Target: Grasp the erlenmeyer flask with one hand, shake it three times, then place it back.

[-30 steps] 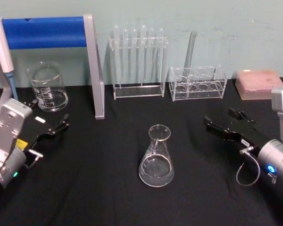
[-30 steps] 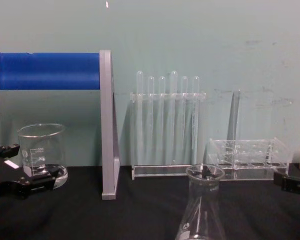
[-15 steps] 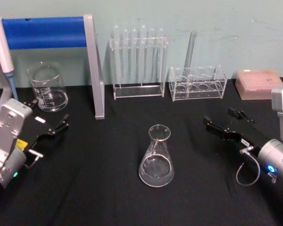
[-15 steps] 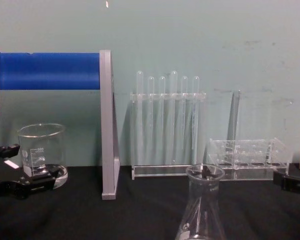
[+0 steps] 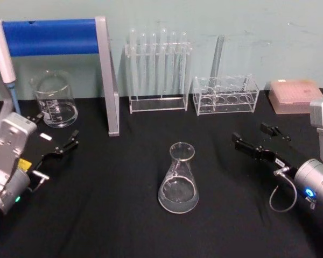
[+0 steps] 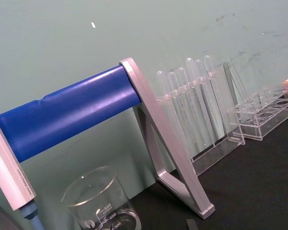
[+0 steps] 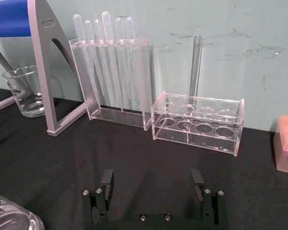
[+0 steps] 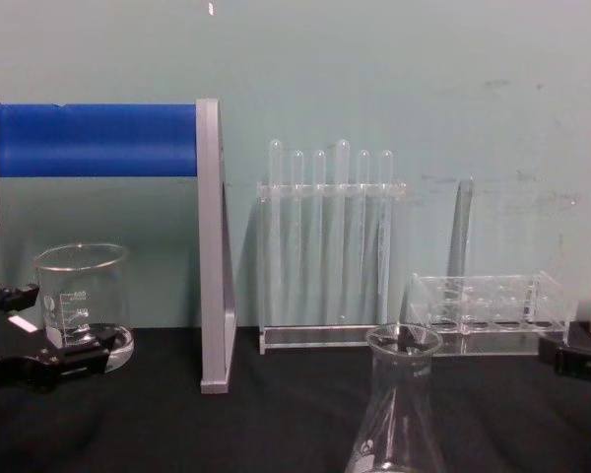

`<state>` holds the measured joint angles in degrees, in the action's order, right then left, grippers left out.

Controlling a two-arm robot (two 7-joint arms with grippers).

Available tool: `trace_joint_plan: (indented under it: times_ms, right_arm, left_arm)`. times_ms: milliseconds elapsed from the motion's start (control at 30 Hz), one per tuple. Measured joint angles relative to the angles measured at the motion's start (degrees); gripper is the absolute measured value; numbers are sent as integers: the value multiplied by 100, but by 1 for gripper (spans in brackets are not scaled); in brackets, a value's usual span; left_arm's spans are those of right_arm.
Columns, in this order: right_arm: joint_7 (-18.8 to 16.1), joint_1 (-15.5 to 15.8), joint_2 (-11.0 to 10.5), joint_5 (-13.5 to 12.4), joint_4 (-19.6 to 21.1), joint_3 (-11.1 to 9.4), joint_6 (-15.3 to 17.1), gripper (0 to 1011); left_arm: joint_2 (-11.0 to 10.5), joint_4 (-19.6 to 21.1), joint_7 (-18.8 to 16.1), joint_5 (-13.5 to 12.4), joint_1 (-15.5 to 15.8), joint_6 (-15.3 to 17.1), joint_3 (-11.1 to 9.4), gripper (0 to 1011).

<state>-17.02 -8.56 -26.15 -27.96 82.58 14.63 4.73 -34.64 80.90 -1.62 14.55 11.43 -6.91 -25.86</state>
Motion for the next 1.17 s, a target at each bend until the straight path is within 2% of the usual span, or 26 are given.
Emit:
trace_joint_plan:
  times_ms: [1167]
  right_arm:
    - [0,0,0,0,-1,0,0,1000]
  left_arm:
    - [0,0,0,0,0,0,0,1001]
